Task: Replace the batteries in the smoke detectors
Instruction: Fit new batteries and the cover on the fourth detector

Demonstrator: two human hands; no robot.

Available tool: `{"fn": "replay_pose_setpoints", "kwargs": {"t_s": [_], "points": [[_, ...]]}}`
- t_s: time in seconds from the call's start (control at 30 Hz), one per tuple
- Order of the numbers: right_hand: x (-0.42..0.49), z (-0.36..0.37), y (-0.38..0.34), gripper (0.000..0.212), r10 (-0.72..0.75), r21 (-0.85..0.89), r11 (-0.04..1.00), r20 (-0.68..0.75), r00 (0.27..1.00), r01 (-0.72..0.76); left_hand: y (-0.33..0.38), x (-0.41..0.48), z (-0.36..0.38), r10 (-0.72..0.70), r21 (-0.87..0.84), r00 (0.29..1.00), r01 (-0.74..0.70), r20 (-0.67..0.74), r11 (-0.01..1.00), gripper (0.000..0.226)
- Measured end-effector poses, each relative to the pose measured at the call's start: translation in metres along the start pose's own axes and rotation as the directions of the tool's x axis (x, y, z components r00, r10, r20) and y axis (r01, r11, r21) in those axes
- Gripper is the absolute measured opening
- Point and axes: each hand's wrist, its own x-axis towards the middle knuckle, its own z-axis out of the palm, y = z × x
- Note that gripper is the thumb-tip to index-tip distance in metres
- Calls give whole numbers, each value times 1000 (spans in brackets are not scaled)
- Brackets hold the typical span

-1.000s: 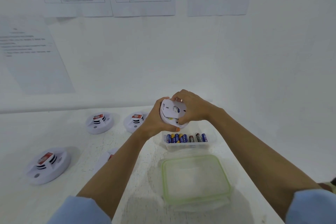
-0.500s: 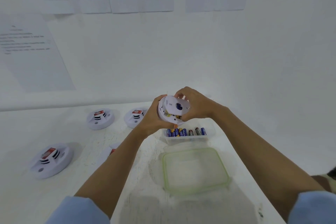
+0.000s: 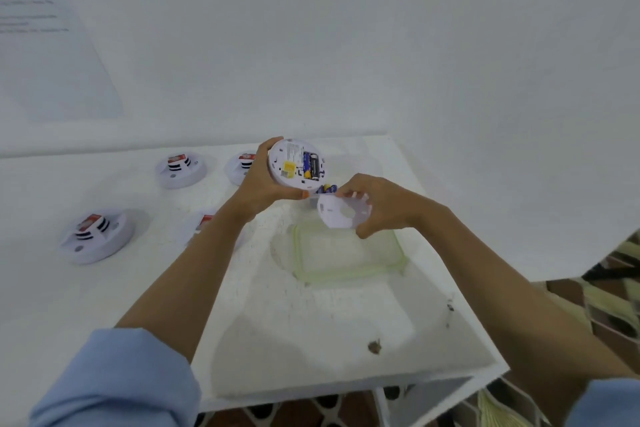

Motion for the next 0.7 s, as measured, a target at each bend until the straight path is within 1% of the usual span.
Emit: {"fn": "replay_pose_setpoints", "kwargs": {"t_s": [0.2, 0.27, 0.3, 0.37, 0.43, 0.47, 0.5, 0.57, 0.63, 0.7], "points": [[-11, 17, 12, 69, 22, -105, 994, 123, 992, -9, 9, -20, 8, -28, 1, 999, 28, -42, 1000, 94], [-12, 18, 16, 64, 22, -101, 995, 126, 992, -9, 11, -27, 12, -29, 0, 998, 29, -52, 1000, 91], [-11, 15, 17, 58, 9, -65, 998, 87, 996, -3, 12, -30, 14, -25, 0, 998, 25, -53, 1000, 91], [-7, 8, 17, 42, -53, 72, 996, -96, 994, 60, 11, -33, 16, -28, -3, 998, 28, -48, 1000, 91], [0, -2, 7, 31, -107, 196, 966, -287, 952, 168, 11, -34, 17, -35, -22, 998, 34, -45, 999, 93], [6, -7, 0, 31, -116, 231, 953, -327, 938, 198, 12, -33, 18, -40, -33, 998, 39, -43, 999, 95], [11, -11, -7, 33, -114, 257, 945, -326, 938, 204, 14, -31, 19, -42, -42, 998, 40, -40, 998, 99], [24, -16, -18, 39, -105, 287, 941, -254, 961, 178, 16, -26, 20, -42, -77, 999, 39, -35, 996, 100], [35, -20, -21, 44, -112, 282, 945, -197, 974, 166, 16, -19, 19, -50, -104, 998, 47, -26, 993, 101], [46, -27, -19, 46, -118, 296, 940, -175, 977, 166, 16, -11, 16, -42, -102, 999, 42, -5, 994, 104]]}}
